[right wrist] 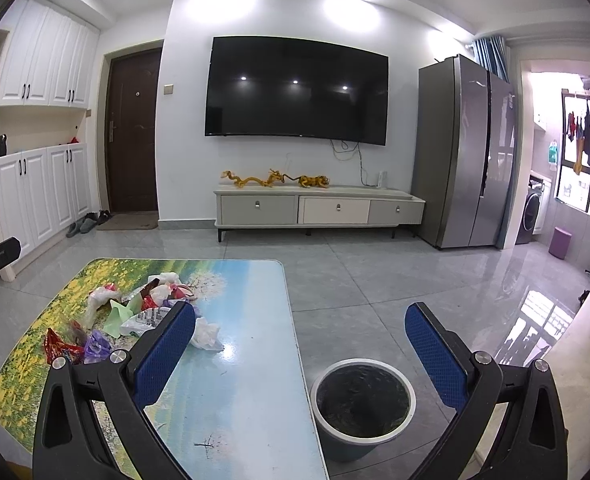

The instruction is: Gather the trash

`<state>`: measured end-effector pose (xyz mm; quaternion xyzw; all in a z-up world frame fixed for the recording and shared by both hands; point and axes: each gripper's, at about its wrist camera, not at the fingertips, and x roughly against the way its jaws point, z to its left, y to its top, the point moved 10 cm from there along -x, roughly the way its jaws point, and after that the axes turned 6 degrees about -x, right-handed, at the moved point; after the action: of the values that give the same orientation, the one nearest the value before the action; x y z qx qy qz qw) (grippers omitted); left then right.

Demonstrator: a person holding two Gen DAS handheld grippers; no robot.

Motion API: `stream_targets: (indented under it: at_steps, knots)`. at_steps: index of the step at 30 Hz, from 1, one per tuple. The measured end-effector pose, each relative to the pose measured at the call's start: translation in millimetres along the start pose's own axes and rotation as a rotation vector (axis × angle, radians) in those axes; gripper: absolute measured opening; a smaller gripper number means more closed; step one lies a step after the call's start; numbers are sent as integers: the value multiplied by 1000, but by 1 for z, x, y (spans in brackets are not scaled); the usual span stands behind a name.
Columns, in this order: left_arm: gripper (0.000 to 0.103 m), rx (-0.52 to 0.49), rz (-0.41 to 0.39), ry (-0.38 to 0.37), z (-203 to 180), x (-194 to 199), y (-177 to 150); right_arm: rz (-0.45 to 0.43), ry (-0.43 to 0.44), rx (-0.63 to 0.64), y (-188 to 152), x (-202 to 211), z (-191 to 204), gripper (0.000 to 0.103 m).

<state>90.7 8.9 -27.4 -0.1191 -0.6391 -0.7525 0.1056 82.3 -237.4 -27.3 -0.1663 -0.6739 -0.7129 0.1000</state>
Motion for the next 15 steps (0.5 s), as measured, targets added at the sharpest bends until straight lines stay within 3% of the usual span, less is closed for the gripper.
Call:
stream_targets:
  at_steps: [15]
  knots:
    - [103, 1, -5, 1, 2, 5, 5, -22, -30, 4, 7, 3, -6, 103]
